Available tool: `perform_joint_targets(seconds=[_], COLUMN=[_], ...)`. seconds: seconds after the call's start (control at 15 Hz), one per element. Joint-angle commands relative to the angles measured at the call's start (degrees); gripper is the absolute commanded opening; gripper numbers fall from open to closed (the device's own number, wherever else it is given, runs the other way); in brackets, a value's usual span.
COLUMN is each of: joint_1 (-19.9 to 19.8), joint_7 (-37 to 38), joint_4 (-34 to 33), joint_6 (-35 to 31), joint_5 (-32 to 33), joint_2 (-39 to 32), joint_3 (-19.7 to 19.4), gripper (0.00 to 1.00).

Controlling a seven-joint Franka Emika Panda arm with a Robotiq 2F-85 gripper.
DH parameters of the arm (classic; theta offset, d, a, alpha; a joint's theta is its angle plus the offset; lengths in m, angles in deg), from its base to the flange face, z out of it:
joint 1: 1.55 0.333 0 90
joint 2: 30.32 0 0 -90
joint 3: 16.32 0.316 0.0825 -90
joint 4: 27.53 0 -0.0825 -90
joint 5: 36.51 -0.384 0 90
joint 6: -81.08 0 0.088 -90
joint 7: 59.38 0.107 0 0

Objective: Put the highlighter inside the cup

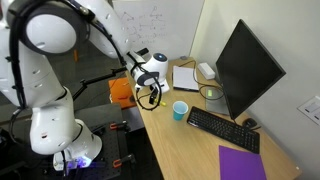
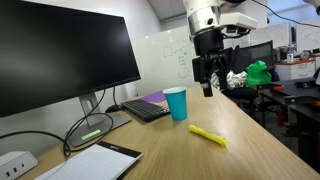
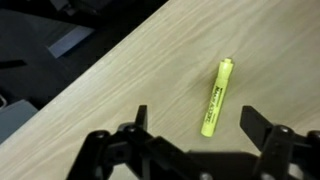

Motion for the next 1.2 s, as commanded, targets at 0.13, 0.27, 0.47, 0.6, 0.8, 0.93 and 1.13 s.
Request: perform_joint_targets(seconds=[0.13,0.27,0.47,0.6,0.8,0.93,1.13], joint_1=[7.03,9.49,12.52,14.16,15.36,15.91,16.71], joint_7=[8.41,10.1,11.31,11.28,10.66,10.49,10.7], joint_4=[-7.15,-9.99,-13.91,-15.77,-18.15,-19.14,-19.52], joint_6=[-3.72,-3.83,-3.29,-3.28,-2.75,-2.84,-2.78], joint_5=[1.64,1.76,1.77,1.85,1.1,0.98,1.09], joint_2=[-10.31,-13.52,-17.65,-19.61,-22.03,-23.03,-23.11], joint_3=[-5.84,-7.99,-10.69,-12.16,-13.26,-13.85,-14.85], gripper=[1.0,1.0,0.96,0.71,0.54,0.38,0.16])
